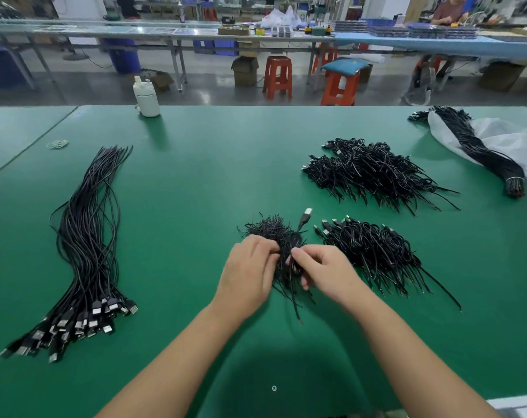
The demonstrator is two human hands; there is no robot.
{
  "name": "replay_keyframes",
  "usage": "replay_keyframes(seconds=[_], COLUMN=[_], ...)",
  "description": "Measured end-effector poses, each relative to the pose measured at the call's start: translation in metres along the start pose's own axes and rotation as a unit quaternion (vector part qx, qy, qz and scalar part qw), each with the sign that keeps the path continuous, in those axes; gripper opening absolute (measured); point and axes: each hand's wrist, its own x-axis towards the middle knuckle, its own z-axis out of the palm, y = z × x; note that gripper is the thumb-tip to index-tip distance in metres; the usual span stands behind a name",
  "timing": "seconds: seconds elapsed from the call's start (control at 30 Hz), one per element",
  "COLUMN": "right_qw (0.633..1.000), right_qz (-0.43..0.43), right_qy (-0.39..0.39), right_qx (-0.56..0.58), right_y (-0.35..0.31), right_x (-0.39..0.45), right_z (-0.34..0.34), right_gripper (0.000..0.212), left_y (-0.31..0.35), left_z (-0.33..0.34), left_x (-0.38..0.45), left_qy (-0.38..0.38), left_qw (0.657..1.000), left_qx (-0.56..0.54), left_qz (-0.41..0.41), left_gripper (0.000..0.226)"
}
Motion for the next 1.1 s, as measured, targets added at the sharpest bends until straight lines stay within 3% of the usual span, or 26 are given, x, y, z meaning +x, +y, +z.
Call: replay_keyframes(seconds=[0.13,0.27,0.4,0.5,0.67,0.83,0.9,0.97,1.1], right_qw=[0.976,0.889,0.815,0.766,0.717,0.716,0.733,0.784,0.917], right_qz=[0.022,0.068,0.128,0.160,0.157,0.102,0.066,0.038,0.051], right_qy=[0.082,0.145,0.144,0.122,0.120,0.154,0.161,0.139,0.113], right_qx=[-0.200,-0.428,-0.547,-0.610,-0.668,-0.673,-0.658,-0.603,-0.378], right_y=[0.003,0.011,0.025,0.039,0.051,0.041,0.035,0.034,0.061], right_x=[0.018,0.045,0.070,0.078,0.080,0.076,0.074,0.071,0.052], right_z=[-0.037,-0.088,-0.123,-0.131,-0.129,-0.119,-0.108,-0.088,-0.033], right_gripper=[0.034,0.044,0.042,0.046,0.060,0.067,0.062,0.055,0.042], left_y=[-0.056,-0.096,-0.095,-0.096,-0.094,-0.095,-0.094,-0.094,-0.093], left_z=[0.007,-0.001,0.005,0.005,0.005,0.004,0.003,0.003,0.004], left_x=[-0.029,-0.047,-0.046,-0.048,-0.046,-0.046,-0.047,-0.047,-0.048], left_qy=[-0.033,-0.047,-0.086,-0.087,-0.104,-0.099,-0.098,-0.098,-0.085], left_qw=[0.986,0.956,0.955,0.949,0.944,0.942,0.942,0.942,0.946], left_qx=[0.089,0.153,0.184,0.180,0.187,0.188,0.187,0.188,0.188], left_qz=[-0.138,-0.245,-0.216,-0.244,-0.249,-0.259,-0.261,-0.258,-0.252], left_gripper=[0.019,0.023,0.022,0.017,0.014,0.011,0.011,0.011,0.013])
